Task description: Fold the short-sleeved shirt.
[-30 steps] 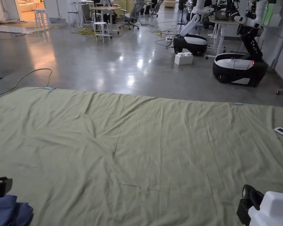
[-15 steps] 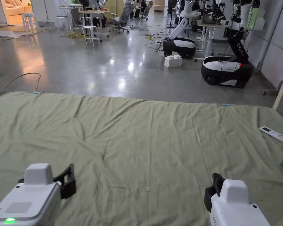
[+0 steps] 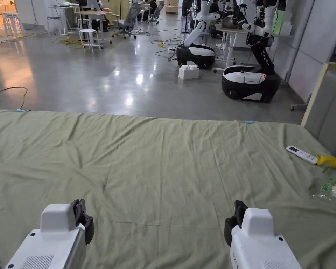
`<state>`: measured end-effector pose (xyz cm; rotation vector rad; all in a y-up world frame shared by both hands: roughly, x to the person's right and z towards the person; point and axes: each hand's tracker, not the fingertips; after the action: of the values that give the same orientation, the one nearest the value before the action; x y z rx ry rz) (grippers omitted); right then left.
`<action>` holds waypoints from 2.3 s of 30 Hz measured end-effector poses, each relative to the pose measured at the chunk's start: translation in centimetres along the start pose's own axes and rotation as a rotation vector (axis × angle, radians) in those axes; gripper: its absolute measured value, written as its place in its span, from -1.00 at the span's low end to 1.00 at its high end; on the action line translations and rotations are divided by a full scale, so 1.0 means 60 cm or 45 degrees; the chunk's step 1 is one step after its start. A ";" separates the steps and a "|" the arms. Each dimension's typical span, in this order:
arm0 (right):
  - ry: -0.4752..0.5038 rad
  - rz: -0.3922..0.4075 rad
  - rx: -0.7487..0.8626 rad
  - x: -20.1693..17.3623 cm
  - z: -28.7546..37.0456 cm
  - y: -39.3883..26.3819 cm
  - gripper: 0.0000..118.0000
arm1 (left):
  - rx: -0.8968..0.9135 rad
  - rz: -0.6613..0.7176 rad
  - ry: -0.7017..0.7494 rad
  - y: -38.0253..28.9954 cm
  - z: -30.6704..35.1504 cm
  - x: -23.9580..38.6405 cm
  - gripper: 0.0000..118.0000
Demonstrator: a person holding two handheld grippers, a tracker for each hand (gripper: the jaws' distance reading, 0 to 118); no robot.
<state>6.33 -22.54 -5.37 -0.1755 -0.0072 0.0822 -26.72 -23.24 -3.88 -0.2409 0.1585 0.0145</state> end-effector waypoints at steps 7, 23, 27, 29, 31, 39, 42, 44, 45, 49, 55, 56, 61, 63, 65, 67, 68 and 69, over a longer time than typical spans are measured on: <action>0.001 0.023 0.005 -0.004 0.002 -0.001 -0.98 | 0.020 -0.048 0.002 0.000 0.008 0.013 -0.92; -0.004 0.036 0.015 -0.003 0.000 0.000 -0.43 | 0.075 -0.084 0.028 0.019 0.011 0.014 -0.85; -0.014 0.041 0.012 -0.003 -0.003 0.000 0.29 | 0.070 -0.103 0.047 0.019 0.009 0.015 0.04; -0.021 0.038 0.014 -0.003 -0.003 0.001 0.29 | 0.069 -0.103 0.053 0.018 0.010 0.015 0.11; -0.025 0.037 0.013 -0.003 -0.004 0.001 0.31 | 0.073 -0.100 0.067 0.019 0.012 0.012 0.11; -0.012 0.008 0.027 -0.001 -0.009 0.002 0.68 | 0.062 -0.053 0.074 0.017 0.010 -0.001 0.31; 0.016 -0.036 0.025 0.003 -0.013 0.001 0.93 | 0.053 -0.036 0.044 0.016 0.006 -0.004 0.44; 0.029 -0.062 0.034 0.005 -0.013 0.000 0.94 | 0.052 -0.041 0.052 0.014 0.004 -0.003 0.48; 0.030 -0.067 0.034 0.005 -0.013 0.001 0.95 | 0.058 -0.050 0.055 0.013 0.004 -0.003 0.48; 0.035 -0.077 0.038 0.003 -0.017 0.004 1.00 | 0.077 -0.040 0.027 0.018 0.003 -0.008 0.62; 0.051 -0.061 0.049 -0.008 -0.017 0.010 1.00 | 0.103 0.024 0.003 0.026 -0.002 -0.018 0.76; 0.039 -0.051 0.049 -0.010 -0.018 0.011 1.00 | 0.105 0.019 0.008 0.027 -0.002 -0.018 0.78; 0.007 -0.113 -0.004 -0.011 -0.027 0.020 1.00 | 0.124 -0.015 0.006 0.028 -0.003 -0.019 0.84; -0.030 -0.088 -0.004 -0.014 -0.031 0.025 1.00 | 0.134 -0.012 0.017 0.029 -0.002 -0.019 0.84; -0.059 -0.055 -0.017 -0.016 -0.033 0.031 1.00 | 0.145 -0.003 0.011 0.026 -0.001 -0.022 0.84; -0.045 -0.056 -0.031 -0.014 -0.035 0.035 1.00 | 0.144 0.007 0.006 0.026 -0.001 -0.022 0.84; -0.018 -0.077 -0.041 -0.012 -0.035 0.036 1.00 | 0.140 0.010 0.003 0.026 -0.002 -0.022 0.84; 0.005 -0.098 -0.051 -0.010 -0.035 0.036 1.00 | 0.138 0.009 0.004 0.025 -0.003 -0.022 0.84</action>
<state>5.59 -20.85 -7.80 -0.2149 -0.0113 0.0049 -28.10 -21.83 -4.18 -0.1319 0.1627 0.0123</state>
